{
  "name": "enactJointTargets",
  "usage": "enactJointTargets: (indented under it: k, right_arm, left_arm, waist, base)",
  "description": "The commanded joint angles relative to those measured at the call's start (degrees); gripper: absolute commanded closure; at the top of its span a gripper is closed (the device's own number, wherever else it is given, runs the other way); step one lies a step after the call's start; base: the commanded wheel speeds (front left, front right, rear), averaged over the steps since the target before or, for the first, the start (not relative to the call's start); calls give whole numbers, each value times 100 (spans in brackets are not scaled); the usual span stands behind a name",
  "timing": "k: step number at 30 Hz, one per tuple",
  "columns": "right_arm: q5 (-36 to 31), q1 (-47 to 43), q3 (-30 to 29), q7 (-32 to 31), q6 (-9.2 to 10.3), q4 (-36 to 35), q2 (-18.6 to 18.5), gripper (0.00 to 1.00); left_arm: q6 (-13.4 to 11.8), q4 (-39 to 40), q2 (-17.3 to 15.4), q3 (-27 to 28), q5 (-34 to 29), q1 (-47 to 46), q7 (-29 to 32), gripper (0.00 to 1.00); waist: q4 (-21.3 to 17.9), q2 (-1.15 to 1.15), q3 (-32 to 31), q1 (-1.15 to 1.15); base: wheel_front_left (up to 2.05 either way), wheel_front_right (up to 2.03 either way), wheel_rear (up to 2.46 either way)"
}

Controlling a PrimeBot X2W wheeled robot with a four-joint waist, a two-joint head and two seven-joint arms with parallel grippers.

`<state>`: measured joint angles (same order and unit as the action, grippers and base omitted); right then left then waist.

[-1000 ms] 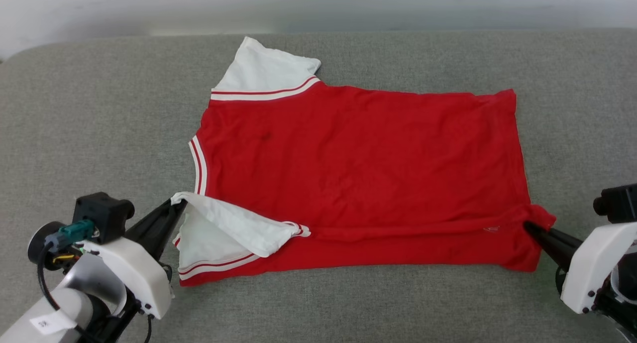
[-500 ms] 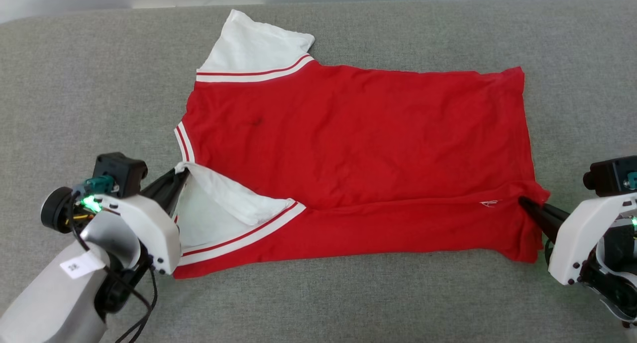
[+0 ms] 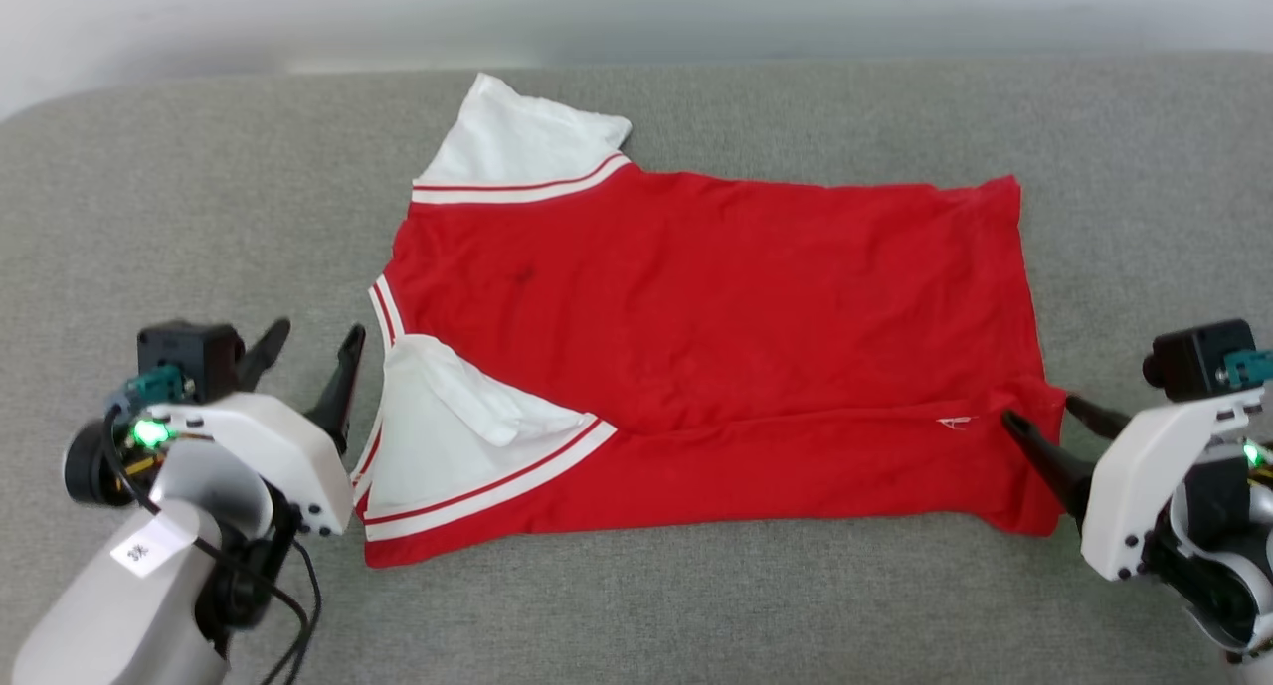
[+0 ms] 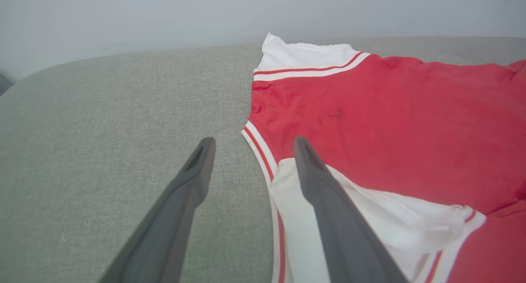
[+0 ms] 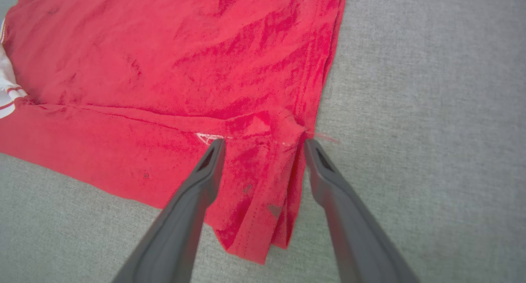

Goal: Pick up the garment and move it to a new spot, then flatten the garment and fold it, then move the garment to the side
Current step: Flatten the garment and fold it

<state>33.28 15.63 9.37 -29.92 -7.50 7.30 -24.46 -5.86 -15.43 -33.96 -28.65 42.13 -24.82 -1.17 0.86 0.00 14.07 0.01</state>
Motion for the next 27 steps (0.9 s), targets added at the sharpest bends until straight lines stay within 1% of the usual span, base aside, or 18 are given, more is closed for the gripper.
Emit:
enactJointTargets:
  k: [1, 3, 6, 7, 10, 14, 17, 20, 25, 27]
  right_arm:
    - [-48, -151, -84, -79, 2, -56, 41, 0]
    - [-182, -289, -221, -233, 2, -126, 89, 0]
    - [-533, -537, -458, -489, 2, -285, 182, 0]
    - [-656, -619, -579, -569, 2, -342, 265, 0]
    - [-852, -805, -981, -776, 2, -576, 673, 0]
    - [-1146, -1062, -1381, -1195, 2, -899, 1040, 0]
    - [-1337, -1209, -1636, -1524, 2, -1181, 1294, 0]
    - [-1362, -1339, -1821, -1794, 2, -1427, 1537, 0]
    - [-1423, -1396, -1919, -1939, 2, -1742, 1720, 0]
    - [-1417, -1392, -1916, -1957, 2, -1832, 1749, 0]
  left_arm:
    - [-107, 93, 29, 45, 82, 169, 60, 0]
    - [-284, 270, 9, 73, 189, 394, 218, 0]
    - [-615, 645, -66, 117, 376, 810, 540, 0]
    - [-731, 803, -104, 95, 402, 959, 670, 0]
    - [-1068, 1274, -197, 66, 490, 1342, 972, 0]
    - [-1492, 1811, -314, 35, 495, 1788, 1230, 0]
    - [-1651, 2147, -347, -2, 548, 2009, 1371, 0]
    - [-1719, 2270, -385, -63, 590, 2127, 1516, 0]
    - [-1821, 2182, -390, -76, 596, 2050, 1647, 0]
    - [-1819, 2125, -394, -84, 613, 2011, 1693, 0]
  waist:
    - [44, 0, -161, -1]
    - [77, 0, -274, -1]
    - [96, 0, -395, -1]
    - [99, 0, -423, -1]
    - [85, 0, -459, -1]
    - [48, 0, -433, -1]
    - [22, 0, -366, -1]
    - [3, 0, -274, -1]
    - [-43, 0, -90, -1]
    - [-70, 0, -14, -1]
  base:
    - [0, 0, 0]
    - [0, 0, 0]
    - [0, 0, 0]
    - [0, 0, 0]
    - [0, 0, 0]
    - [0, 0, 0]
    - [0, 0, 0]
    - [0, 0, 0]
    - [0, 0, 0]
    - [0, 0, 0]
